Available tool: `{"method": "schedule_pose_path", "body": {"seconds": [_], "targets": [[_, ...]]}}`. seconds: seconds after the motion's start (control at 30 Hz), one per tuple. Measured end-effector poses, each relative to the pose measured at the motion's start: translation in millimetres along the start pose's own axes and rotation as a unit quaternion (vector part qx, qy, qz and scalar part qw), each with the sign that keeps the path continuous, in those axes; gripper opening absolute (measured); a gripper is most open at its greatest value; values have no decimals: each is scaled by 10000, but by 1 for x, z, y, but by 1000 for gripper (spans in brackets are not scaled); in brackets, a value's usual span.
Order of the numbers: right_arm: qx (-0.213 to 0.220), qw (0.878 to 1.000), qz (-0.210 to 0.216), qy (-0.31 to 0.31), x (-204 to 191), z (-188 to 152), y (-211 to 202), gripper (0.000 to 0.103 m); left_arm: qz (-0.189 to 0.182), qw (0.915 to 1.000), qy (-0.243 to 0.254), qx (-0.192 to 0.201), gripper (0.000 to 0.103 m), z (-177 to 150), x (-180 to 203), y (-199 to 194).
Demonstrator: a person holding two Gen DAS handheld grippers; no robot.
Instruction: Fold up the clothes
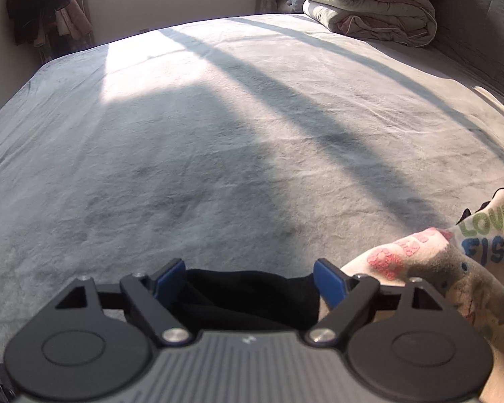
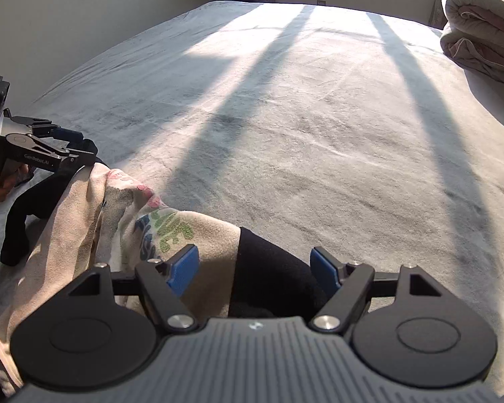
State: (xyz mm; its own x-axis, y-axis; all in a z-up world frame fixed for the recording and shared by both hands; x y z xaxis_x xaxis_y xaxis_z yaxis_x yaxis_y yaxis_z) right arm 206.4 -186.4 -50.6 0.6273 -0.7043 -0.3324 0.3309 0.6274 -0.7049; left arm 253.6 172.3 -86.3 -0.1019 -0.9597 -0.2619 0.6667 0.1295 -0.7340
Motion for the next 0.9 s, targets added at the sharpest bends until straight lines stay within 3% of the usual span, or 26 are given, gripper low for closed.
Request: {"method": "schedule_pose_path", "body": {"seconds": [0.1, 0.2, 0.27, 0.3, 0.37, 0.43, 0.53, 0.7, 0.9], "targets": [[-244, 9997, -12, -29, 9, -3, 20, 77, 236, 9991, 48, -347, 84, -11, -3, 22], [-426, 9988, -255, -56, 13, -16, 34, 62, 189, 9992, -213, -264, 81, -19, -5, 21], [-300, 9993, -202, -58, 6, -19, 31, 36, 186, 9991, -343, -164, 71, -25, -3, 15], [-236, 9996, -174, -59, 2, -20, 29, 32, 261, 9990, -353, -110, 63, -27, 0, 11], [-171, 9992, -337, -87, -4, -22, 24, 25, 412, 9985, -369, -4, 33, -31, 7, 2], [-95, 9983, -561, -107, -11, -24, 18, 23, 632, 9976, -279, 107, 23, -33, 15, -11], [131, 9962, -828, -240, -25, -24, 0, 22, 719, 9962, -409, 278, 20, -36, 19, -34], [610, 9896, -1145, -620, -55, -23, -52, 21, 198, 9931, -1010, 570, 20, -50, 9, -93], [719, 9820, -1284, -1184, -91, -60, -97, 21, -312, 9942, -743, 719, 20, -94, 24, -157]]}}
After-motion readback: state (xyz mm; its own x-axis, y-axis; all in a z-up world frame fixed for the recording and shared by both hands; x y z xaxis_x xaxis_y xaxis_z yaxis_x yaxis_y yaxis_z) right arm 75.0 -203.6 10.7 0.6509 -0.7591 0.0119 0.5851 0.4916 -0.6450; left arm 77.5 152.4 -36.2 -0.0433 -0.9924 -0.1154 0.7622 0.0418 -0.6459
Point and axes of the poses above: each gripper's, at about its wrist camera, not at the fingertips, and y roughly the way its jaws point, x to its right, z to its top, the point moved 8 cm from there along y, roughly the way its jaws point, and after that the axes turned 14 degrees about z, right-handed, at the moved point
